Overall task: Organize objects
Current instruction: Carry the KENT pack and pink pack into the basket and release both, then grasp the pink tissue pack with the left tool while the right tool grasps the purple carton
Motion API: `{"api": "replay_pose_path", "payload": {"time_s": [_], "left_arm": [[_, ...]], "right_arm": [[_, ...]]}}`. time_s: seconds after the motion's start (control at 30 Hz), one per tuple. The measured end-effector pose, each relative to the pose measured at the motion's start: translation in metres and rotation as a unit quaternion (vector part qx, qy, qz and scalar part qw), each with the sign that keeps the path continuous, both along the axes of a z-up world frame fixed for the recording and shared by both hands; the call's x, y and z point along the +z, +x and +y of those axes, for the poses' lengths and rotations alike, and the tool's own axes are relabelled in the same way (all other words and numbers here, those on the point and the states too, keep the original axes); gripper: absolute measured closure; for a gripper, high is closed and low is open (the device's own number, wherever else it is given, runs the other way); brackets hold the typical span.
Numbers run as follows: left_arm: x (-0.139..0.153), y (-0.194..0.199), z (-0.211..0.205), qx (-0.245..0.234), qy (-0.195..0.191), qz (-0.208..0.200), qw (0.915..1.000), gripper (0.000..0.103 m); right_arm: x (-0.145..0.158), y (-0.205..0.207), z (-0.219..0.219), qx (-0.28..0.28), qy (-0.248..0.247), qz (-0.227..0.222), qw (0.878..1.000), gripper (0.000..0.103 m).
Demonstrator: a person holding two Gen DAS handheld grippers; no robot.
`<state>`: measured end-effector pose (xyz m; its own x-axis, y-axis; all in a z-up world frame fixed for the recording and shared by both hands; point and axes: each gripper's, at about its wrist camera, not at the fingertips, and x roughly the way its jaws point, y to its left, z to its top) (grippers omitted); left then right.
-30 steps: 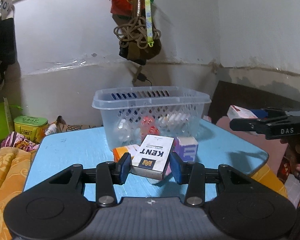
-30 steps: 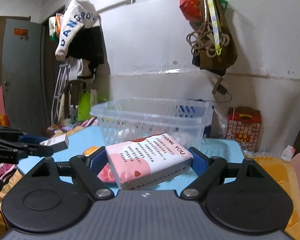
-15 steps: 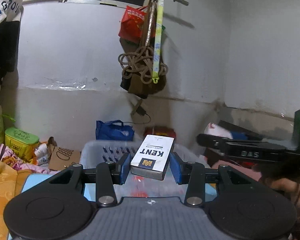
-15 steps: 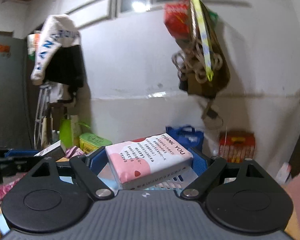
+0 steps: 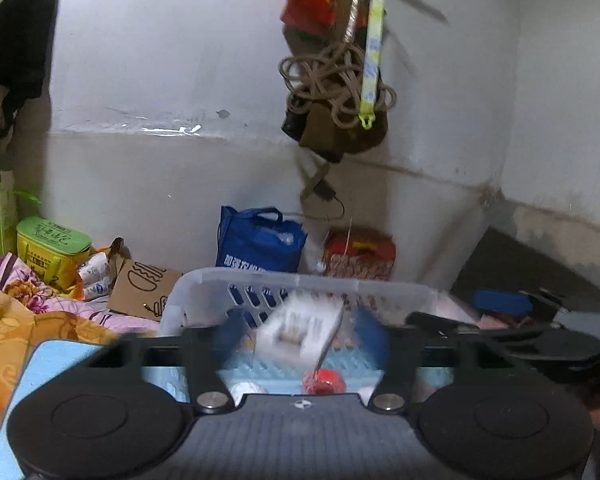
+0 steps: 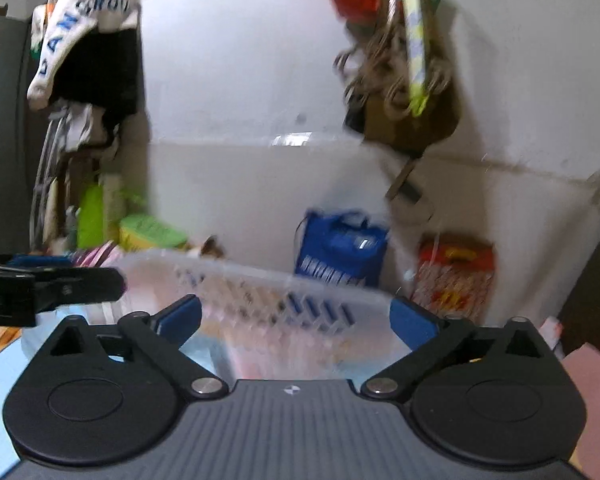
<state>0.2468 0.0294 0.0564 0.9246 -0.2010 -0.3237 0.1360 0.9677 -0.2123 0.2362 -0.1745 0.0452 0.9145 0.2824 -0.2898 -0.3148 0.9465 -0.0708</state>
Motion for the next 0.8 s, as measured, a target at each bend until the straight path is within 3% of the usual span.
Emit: {"api": "replay_pose_path", "payload": {"time_s": [0.03, 0.17, 0.27, 0.33, 0.4, 0.5, 0.6, 0.67, 0.7, 0.8], "left_arm": [[0.002, -0.001, 0.003, 0.006, -0.005, -0.005, 1.0000, 0.003], [0.006, -0.031, 0.010, 0.030, 0.002, -0.015, 0.9994, 0.002], [-0.009, -0.074, 0.011, 0.016, 0.009, -0.017, 0.9997, 0.002], [-0.032, -0.095, 0.010, -0.010, 0.008, 0.010, 0.9999, 0.002], [-0.055, -0.107, 0.008, -0.038, 0.010, 0.049, 0.9981, 0.002], [-0.083, -0.116, 0.008, -0.060, 0.003, 0.109, 0.9923, 0.003], [-0.094, -0.117, 0.008, -0.059, 0.016, 0.123, 0.9905, 0.004], [-0.097, -0.116, 0.010, -0.064, 0.003, 0.126, 0.9900, 0.004], [-0.098, -0.115, 0.011, -0.069, -0.004, 0.126, 0.9896, 0.004], [-0.103, -0.111, 0.006, -0.081, -0.008, 0.126, 0.9887, 0.004]], "right_arm": [[0.003, -0.007, -0.002, 0.000, 0.006, -0.011, 1.000, 0.000], [0.006, -0.052, -0.020, 0.003, 0.058, -0.022, 0.998, 0.000], [-0.019, -0.076, -0.033, 0.039, 0.108, 0.036, 0.993, 0.000], [-0.046, -0.091, -0.036, 0.050, 0.123, 0.092, 0.987, 0.000], [-0.069, -0.099, -0.032, 0.063, 0.089, 0.143, 0.984, 0.000], [-0.084, -0.105, -0.024, 0.069, 0.047, 0.140, 0.987, 0.000], [-0.086, -0.101, -0.018, 0.074, 0.037, 0.133, 0.988, 0.010], [-0.087, -0.092, -0.015, 0.078, 0.042, 0.145, 0.985, 0.029], [-0.091, -0.094, -0.015, 0.077, 0.041, 0.152, 0.985, 0.033], [-0.098, -0.090, -0.020, 0.076, 0.041, 0.164, 0.983, 0.035]]}}
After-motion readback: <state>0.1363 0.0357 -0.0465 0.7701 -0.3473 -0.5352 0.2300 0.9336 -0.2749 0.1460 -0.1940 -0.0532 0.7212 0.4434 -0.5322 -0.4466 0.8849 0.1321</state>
